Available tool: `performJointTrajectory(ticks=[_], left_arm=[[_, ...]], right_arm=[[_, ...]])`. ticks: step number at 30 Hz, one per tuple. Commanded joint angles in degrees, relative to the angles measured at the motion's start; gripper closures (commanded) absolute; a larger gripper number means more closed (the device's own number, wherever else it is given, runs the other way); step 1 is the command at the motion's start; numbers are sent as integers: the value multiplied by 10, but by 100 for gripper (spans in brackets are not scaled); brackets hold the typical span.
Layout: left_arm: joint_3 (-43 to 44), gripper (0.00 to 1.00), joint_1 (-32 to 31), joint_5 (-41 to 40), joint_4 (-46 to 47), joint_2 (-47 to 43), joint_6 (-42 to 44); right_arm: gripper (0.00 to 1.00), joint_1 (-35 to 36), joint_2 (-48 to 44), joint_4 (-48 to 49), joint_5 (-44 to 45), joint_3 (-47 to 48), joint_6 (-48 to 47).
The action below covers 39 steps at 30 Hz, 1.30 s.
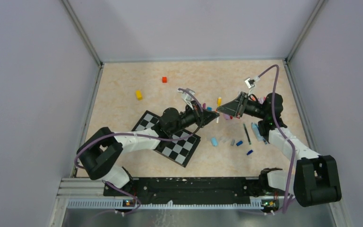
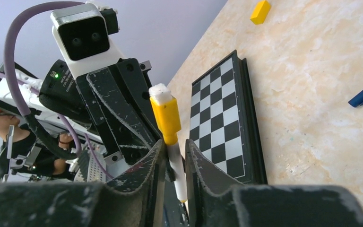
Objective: Open the pen caps
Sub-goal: Pick up the pen from the center of the board, then open the pen cap from the pen.
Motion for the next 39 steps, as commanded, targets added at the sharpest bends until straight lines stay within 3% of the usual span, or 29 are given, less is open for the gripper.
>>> performJointTrajectory(ticks=[1,4,5,6,7,10,13,19,21,22,30,39], left_arm=[[28,100,-7,-1,25,2,1],[32,100,-8,2,24,8,-1],[34,100,-8,3,24,10,-1],[35,100,-9,4,24,11,-2],[36,98,-9,5,23,11,-2],[37,88,-9,7,18,9,2],[29,69,-9,4,7,-7,22],[-29,25,-4,-21,2,-90,107],[-46,5,1,-30,2,-116,126],[-51,2,5,-30,1,-125,128],[-35,1,62,79,-2,-104,38],[14,26,55,141,77,-6,-48]], right_arm=[[82,12,5,14,7,4,-19],[83,15,5,23,4,2,-13],[86,17,5,25,3,2,-13],[95,18,5,26,1,1,-15],[100,18,5,30,0,0,-17],[100,18,1,31,-3,-1,-22],[100,17,-6,-3,-11,12,-55],[100,10,-15,-167,-37,51,-234],[100,9,-18,-197,-65,51,-277],[100,10,-18,-208,-80,51,-295],[100,10,-20,-262,-173,50,-391],[100,9,-17,-270,-174,49,-402]])
